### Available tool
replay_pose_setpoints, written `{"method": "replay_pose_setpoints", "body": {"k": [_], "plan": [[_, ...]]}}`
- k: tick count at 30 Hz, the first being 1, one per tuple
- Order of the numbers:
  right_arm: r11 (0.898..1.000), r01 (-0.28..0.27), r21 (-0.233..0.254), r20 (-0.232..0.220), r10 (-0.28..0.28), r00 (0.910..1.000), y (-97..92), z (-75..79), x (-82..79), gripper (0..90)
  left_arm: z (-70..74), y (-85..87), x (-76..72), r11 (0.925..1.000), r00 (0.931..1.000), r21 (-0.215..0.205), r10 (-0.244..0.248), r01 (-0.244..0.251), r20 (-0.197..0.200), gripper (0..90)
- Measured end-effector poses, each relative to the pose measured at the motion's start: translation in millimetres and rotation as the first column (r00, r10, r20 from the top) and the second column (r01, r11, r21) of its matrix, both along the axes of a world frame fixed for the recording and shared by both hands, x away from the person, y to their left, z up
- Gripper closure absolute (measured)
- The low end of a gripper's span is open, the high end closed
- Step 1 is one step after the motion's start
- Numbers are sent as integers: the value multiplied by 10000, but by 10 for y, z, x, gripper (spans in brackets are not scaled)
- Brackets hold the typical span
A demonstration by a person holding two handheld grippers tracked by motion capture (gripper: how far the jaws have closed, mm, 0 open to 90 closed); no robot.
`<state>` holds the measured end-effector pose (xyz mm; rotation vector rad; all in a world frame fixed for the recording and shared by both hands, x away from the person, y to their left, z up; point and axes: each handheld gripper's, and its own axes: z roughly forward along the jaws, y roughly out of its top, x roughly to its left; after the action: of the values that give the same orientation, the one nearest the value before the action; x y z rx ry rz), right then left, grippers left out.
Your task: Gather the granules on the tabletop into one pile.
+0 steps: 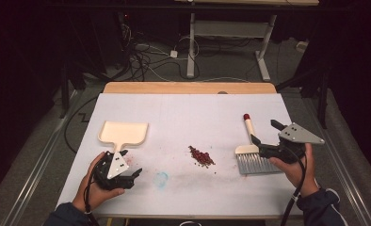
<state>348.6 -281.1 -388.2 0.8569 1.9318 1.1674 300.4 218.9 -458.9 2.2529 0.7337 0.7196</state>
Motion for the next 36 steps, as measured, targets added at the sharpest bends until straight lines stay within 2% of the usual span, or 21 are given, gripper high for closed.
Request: {"method": "replay_pose_setpoints", "body": {"k": [2,7,10,13,16,17,20,23,25,29,36], "plan": [[10000,-30,-57,158,31,9999,-4,-29,-38,163,4,-8,5,10000,10000,-11,-23,23,42,196],[9999,-104,-43,131,105,9999,-15,-116,-124,163,-2,-31,20,9999,9999,108,-97,97,50,190],[9997,-90,-213,233,95,9997,-11,-174,-182,163,-5,-36,19,9999,9999,96,-113,112,43,190],[9998,-130,-175,429,137,9990,-10,-249,-251,163,-11,-42,27,9998,9999,144,-130,129,36,190],[9973,22,-740,583,21,9983,12,-315,-306,164,-12,-50,35,9998,9999,160,-138,137,55,190],[9968,-2,-794,636,52,9980,14,-336,-322,165,-13,-54,37,9998,9999,172,-141,140,69,190],[9972,-181,-724,462,215,9987,6,-412,-375,165,-16,-61,46,9995,9998,256,-187,186,59,190],[9951,-334,-935,230,357,9991,17,-506,-431,165,-23,-65,44,9994,9998,295,-189,187,79,190],[9951,-565,-815,-75,561,9984,17,-572,-468,165,-26,-68,38,9992,9998,344,-183,181,62,190],[9916,-703,-1088,-385,665,9970,49,-645,-511,165,-34,-88,25,9988,9997,427,-254,251,47,190],[9916,-714,-1079,-271,689,9973,84,-617,-533,165,-36,-83,9,9985,9994,423,-339,336,77,190]]}}
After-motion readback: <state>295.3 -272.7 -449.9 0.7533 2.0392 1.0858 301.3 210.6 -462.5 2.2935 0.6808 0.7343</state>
